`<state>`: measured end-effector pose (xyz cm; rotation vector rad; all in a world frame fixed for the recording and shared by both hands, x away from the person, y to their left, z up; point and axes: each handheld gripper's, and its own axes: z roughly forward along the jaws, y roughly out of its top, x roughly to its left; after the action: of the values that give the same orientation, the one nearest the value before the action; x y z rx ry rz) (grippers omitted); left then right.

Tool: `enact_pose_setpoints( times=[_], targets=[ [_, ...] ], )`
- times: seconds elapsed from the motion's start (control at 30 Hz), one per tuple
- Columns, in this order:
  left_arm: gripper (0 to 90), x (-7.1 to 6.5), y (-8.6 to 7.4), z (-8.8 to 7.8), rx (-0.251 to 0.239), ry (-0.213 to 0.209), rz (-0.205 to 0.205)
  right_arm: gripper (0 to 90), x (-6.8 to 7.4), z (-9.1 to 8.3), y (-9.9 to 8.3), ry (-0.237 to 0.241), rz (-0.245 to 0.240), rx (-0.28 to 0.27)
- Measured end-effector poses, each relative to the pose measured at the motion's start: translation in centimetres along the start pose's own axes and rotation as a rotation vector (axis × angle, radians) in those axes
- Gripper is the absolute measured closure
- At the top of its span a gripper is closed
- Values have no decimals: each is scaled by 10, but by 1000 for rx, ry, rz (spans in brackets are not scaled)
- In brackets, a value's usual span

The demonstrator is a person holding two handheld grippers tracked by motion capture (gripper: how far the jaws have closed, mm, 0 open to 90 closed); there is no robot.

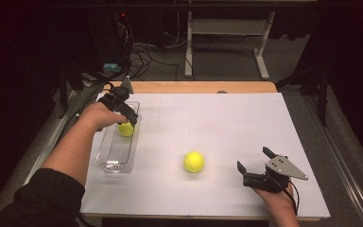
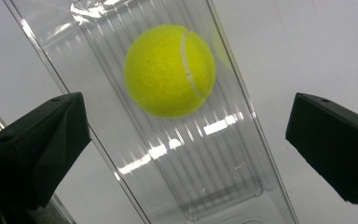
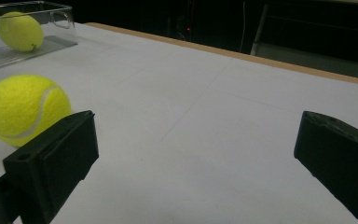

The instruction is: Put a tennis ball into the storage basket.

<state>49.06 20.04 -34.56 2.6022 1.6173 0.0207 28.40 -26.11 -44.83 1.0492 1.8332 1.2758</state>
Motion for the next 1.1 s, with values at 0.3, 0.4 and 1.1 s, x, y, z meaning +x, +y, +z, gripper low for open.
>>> enact_pose_setpoints(
  times=[0.3, 0.4, 1.1],
  targets=[
    [7, -7, 1, 0, 1, 1, 24, 0, 0, 0, 0, 0, -1, 0],
    [7, -11, 1, 0, 1, 1, 38, 0, 0, 0, 0, -1, -1, 1],
    [7, -67, 7, 1, 2, -7, 209, 0, 1, 1, 0, 3, -3, 6]
  ],
)
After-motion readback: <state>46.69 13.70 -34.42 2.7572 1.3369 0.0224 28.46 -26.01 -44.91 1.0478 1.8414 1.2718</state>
